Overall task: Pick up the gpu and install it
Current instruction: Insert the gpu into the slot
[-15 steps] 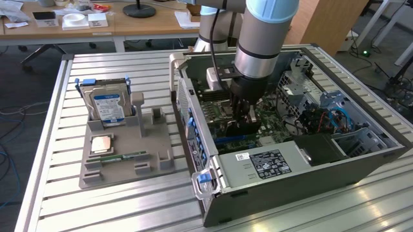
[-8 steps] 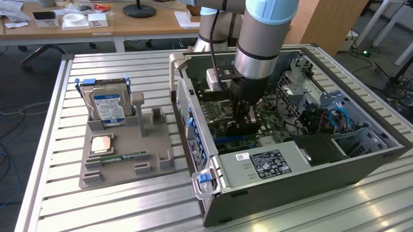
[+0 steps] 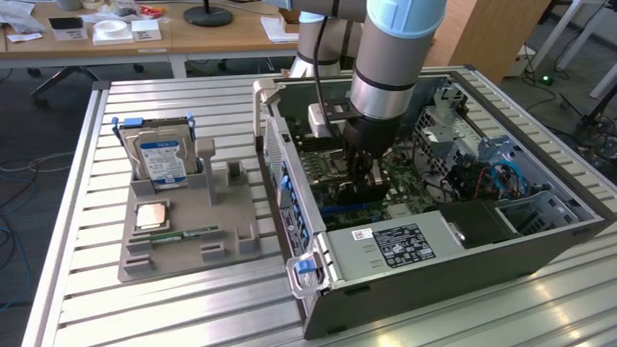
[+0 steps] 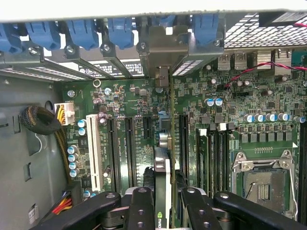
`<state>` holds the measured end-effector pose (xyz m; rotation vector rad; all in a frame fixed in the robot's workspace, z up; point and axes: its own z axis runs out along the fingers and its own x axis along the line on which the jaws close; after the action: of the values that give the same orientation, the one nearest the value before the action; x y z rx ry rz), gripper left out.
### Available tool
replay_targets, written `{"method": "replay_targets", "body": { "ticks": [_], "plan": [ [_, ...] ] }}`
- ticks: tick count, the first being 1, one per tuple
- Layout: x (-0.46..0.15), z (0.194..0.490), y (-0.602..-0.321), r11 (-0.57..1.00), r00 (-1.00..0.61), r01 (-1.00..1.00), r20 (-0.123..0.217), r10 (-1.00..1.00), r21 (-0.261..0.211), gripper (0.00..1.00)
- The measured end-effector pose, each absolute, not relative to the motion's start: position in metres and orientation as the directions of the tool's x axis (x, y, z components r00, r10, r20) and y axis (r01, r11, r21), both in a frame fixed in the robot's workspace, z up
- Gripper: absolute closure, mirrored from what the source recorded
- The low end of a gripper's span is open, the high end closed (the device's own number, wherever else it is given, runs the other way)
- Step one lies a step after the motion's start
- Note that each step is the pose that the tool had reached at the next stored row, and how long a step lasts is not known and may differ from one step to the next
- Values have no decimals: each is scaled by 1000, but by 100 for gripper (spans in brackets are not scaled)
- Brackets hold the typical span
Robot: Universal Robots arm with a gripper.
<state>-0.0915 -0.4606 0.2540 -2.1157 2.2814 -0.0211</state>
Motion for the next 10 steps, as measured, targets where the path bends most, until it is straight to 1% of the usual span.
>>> {"method": "replay_targets", "body": {
  "ticks": [10],
  "plan": [
    [-91, 252, -461, 75, -75, -997, -13, -997, -30, 73]
  ]
}}
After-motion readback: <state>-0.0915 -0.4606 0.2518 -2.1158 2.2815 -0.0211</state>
